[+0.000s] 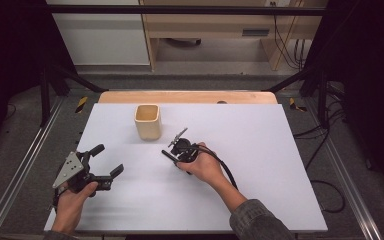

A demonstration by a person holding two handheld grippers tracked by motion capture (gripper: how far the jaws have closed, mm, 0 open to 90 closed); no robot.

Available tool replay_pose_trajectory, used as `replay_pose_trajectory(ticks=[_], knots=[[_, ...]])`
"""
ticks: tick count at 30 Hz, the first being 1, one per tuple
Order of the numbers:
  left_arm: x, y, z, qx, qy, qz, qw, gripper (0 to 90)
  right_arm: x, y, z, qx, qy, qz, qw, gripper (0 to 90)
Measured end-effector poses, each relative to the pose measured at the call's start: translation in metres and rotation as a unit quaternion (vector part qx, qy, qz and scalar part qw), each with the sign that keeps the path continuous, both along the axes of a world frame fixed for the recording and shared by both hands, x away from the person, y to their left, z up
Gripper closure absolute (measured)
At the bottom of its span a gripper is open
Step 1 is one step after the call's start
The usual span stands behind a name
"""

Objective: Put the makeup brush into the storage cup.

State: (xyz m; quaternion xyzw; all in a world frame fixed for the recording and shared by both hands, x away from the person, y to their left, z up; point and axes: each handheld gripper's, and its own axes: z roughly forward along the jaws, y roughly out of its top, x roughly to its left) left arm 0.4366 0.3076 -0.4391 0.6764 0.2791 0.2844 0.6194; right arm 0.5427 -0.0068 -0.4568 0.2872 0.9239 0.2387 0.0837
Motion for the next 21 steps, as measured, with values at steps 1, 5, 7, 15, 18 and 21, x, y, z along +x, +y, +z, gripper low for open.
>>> replay_pose_trajectory(ticks=[1,5,7,15,18,21], knots=[[0.0000,0.0000,0.0000,0.000,0.000,0.000,1.0000,1.1,0.0000,0.0000,0.0000,0.000,0.000,0.000,1.0000,72.7],[-0.0001,-0.0003,0.0000,0.000,0.000,-0.001,1.0000,1.1,-0.0003,0.0002,-0.0001,0.000,0.000,-0.001,1.0000,73.5],[-0.0001,-0.0004,0.0000,-0.001,-0.001,-0.001,1.0000,1.1,-0.0002,0.0000,-0.0003,0.000,-0.002,0.001,1.0000,74.0],[-0.0001,-0.0008,0.0000,0.000,-0.001,-0.001,1.0000,1.1,-0.0014,-0.0007,-0.0009,0.006,-0.001,0.000,1.0000,77.1],[-0.0003,-0.0013,0.0001,-0.001,0.000,-0.001,1.0000,1.2,-0.0023,0.0000,-0.0007,0.005,-0.002,0.001,1.0000,78.0],[-0.0004,-0.0015,0.0001,-0.001,0.000,-0.002,1.0000,1.2,-0.0021,-0.0001,-0.0007,0.005,-0.003,0.007,1.0000,78.4]])
